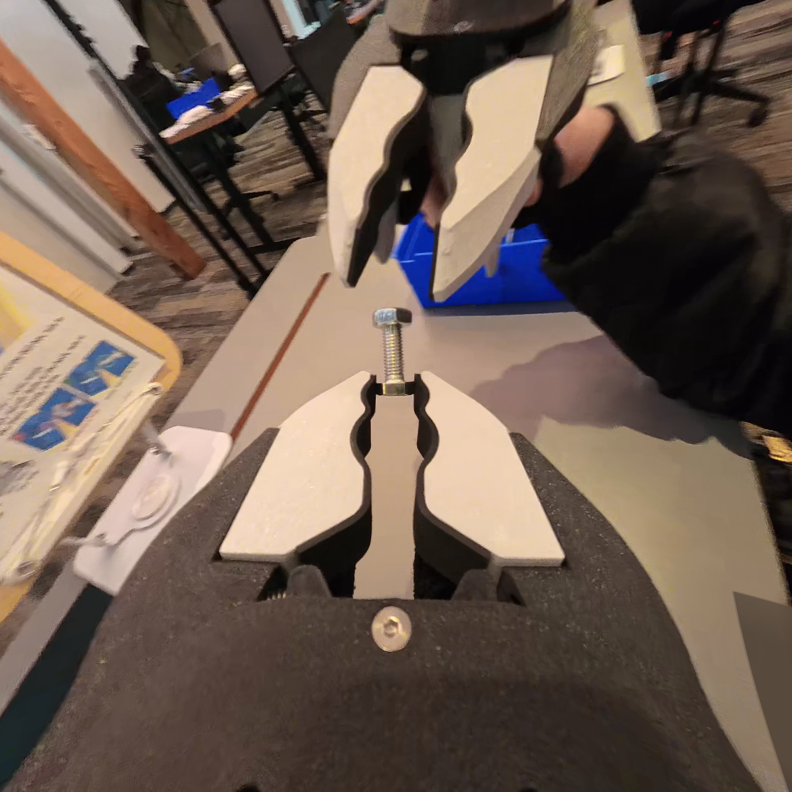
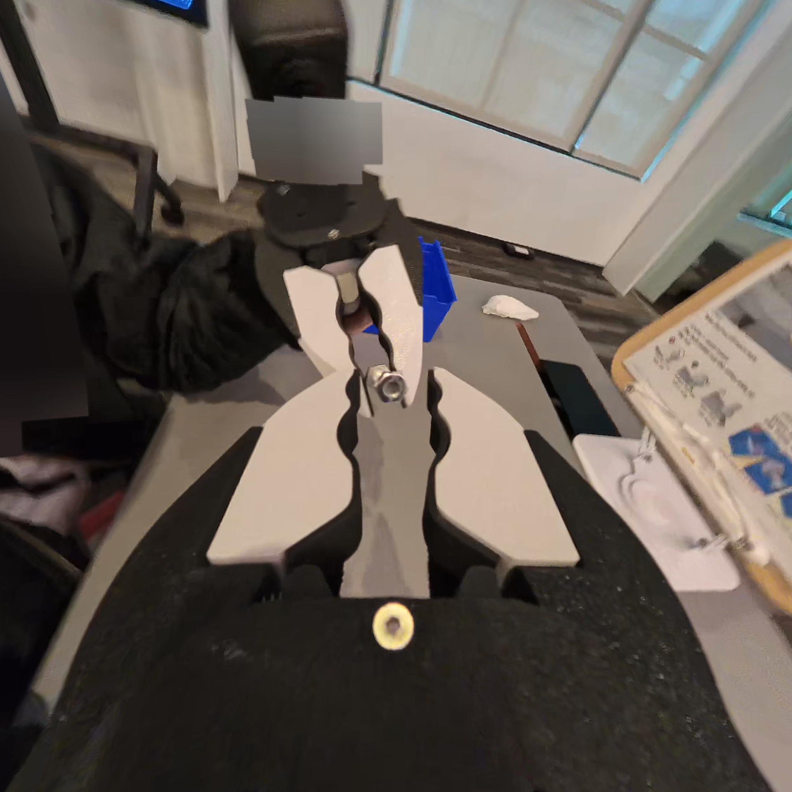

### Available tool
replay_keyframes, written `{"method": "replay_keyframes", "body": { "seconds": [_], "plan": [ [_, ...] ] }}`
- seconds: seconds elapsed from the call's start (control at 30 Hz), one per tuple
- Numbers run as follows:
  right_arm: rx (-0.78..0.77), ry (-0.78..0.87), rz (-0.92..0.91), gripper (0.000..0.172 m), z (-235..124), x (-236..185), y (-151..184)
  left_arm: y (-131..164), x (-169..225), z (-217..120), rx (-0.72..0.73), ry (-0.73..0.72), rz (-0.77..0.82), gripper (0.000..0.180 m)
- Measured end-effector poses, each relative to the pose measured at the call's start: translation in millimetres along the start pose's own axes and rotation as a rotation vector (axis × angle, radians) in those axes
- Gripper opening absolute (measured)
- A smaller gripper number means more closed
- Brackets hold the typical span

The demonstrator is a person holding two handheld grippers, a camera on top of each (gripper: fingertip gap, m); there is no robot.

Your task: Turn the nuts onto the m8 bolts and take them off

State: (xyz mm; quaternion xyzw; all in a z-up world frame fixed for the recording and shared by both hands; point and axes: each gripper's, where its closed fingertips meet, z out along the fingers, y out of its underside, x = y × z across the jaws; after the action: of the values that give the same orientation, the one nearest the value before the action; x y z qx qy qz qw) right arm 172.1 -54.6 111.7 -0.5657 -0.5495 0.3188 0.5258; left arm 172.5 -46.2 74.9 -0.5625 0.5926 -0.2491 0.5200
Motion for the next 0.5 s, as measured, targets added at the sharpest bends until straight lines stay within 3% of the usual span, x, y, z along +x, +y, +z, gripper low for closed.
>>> {"method": "replay_keyframes", "body": {
  "seconds": [0.17,0.5],
  "plan": [
    [0.009,0.069,0.393,0.027,2,20,3,3,-30,-1,-0.049,-0.259,0.126,0.017],
    [0.056,0.066,0.645,0.027,11,33,10,4,-34,3,-0.076,-0.333,0.176,0.017]
  ]
}}
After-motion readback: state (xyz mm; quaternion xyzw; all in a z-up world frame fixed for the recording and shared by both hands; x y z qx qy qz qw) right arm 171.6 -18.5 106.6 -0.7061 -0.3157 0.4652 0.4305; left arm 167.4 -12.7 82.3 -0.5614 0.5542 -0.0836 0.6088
